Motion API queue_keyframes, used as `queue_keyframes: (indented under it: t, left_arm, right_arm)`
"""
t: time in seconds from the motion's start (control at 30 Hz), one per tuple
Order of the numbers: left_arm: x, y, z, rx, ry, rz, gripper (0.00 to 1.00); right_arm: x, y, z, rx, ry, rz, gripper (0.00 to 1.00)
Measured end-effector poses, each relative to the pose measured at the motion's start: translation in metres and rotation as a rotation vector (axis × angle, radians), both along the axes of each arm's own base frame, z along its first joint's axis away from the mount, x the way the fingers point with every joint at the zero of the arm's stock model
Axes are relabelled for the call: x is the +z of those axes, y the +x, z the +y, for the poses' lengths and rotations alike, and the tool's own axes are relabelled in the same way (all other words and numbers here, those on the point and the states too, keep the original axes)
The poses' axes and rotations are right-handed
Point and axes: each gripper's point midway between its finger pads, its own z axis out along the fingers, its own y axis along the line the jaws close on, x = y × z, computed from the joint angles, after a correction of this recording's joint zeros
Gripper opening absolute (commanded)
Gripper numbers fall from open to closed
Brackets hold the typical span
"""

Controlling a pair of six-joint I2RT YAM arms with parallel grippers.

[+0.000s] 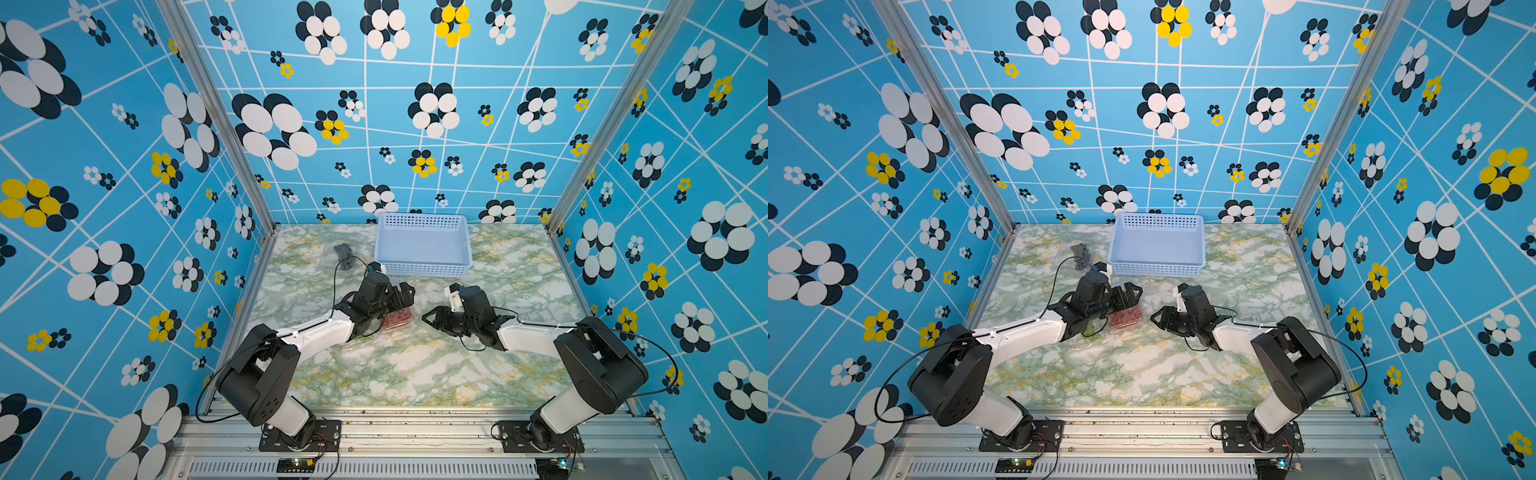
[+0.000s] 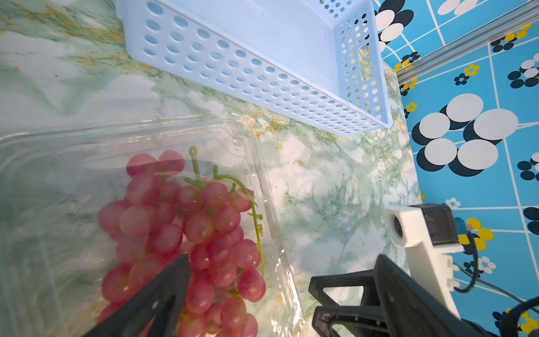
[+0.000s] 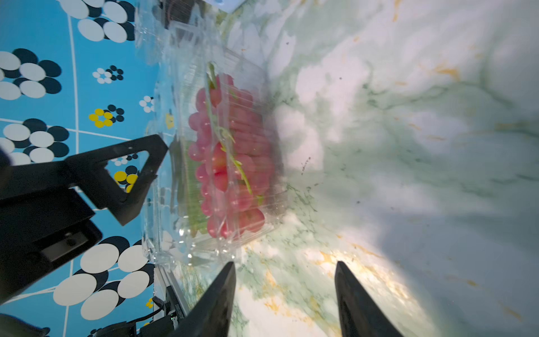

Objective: Pack grapes into containers
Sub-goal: Close the packing box at the center of the board.

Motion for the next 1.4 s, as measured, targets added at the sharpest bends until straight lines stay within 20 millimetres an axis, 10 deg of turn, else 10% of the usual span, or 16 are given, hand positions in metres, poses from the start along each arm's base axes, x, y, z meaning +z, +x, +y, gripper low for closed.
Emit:
queue_keyframes:
  t: [0.4,1.4]
  left_arm:
    - [0.000,0.000,0.000,0.001,0.001,-0.003,0.99]
    - [-0.003,0.000,0.002,0.006,0.003,-0.003,1.00]
  right_arm:
    - [0.024,0.005,0.018,-0.014,0.105,-0.089,0.40]
    - [0.004,0.004,0.034,-0.013,0.179,-0.065,0.26]
